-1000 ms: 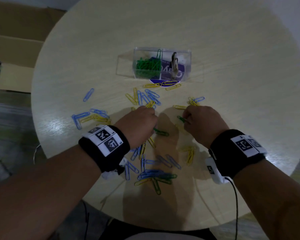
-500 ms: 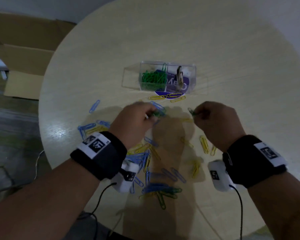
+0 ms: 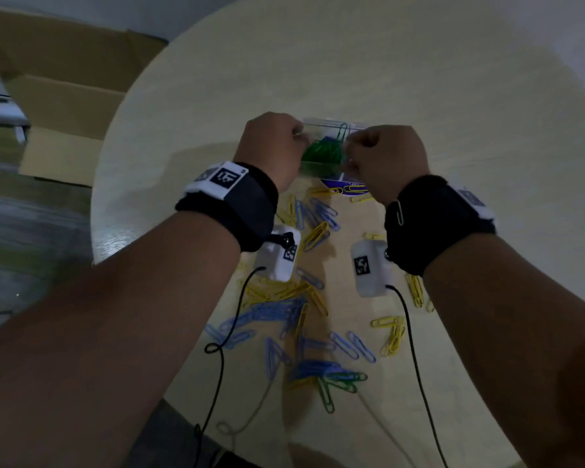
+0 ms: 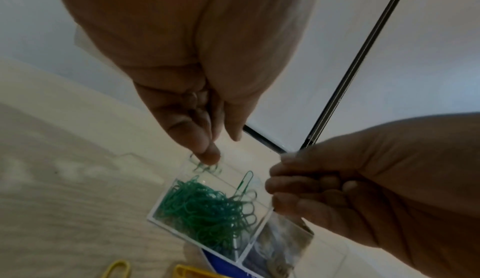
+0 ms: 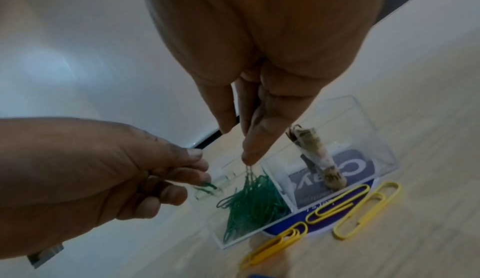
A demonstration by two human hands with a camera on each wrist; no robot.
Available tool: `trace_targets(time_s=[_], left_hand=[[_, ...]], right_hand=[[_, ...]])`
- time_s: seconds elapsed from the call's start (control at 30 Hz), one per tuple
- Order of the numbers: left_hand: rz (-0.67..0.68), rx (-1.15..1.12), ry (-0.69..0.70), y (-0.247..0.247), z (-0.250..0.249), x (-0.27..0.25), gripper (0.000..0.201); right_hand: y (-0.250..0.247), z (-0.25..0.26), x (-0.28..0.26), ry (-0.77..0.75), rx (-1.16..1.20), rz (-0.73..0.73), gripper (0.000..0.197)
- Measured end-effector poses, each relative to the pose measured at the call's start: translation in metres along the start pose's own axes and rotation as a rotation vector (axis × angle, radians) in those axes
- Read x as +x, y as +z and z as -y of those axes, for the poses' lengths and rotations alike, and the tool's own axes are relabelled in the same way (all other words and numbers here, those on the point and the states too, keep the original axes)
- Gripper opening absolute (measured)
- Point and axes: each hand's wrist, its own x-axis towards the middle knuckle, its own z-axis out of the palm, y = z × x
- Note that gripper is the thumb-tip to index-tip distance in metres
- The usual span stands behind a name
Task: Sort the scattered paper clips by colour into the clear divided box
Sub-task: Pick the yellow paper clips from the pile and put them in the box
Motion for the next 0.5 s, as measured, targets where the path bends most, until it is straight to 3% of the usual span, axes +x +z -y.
trace_targets(time_s=[0.07, 0.17, 0.23, 0.3, 0.37, 0.43, 0.5], left_hand=[[-0.043, -0.083, 0.0, -0.005, 0.003, -0.006, 0.026], [-0.103, -0.211, -0.004, -0.017, 0.007, -0.028, 0.023], [-0.106, -0.123, 0.106, -0.023, 0.015, -0.061, 0.023], [0.014, 0.04, 0.324, -0.022, 0.025, -0.111, 0.023], [0.226, 0.182, 0.543, -0.011, 0.039, -0.17, 0.022], [0.36, 0.302, 0.637, 0.007, 0.055, -0.224, 0.025], [0.437, 0.399, 0.634, 0.021, 0.069, -0.259, 0.032]], right_hand=[[-0.009, -0.005, -0.013, 0.002, 0.105, -0.052, 0.007], [-0.031, -0.021, -0.049, -0.045, 0.052, -0.075, 0.019], [-0.043, -0.042, -0.086, -0.095, -0.046, -0.008, 0.017], [-0.049, -0.063, -0.136, -0.174, -0.196, 0.085, 0.019], [-0.048, -0.08, -0.185, -0.33, -0.331, 0.178, 0.023], [-0.04, -0.099, -0.225, -0.497, -0.456, 0.272, 0.026], [-0.03, -0.113, -0.249, -0.524, -0.634, 0.357, 0.037]])
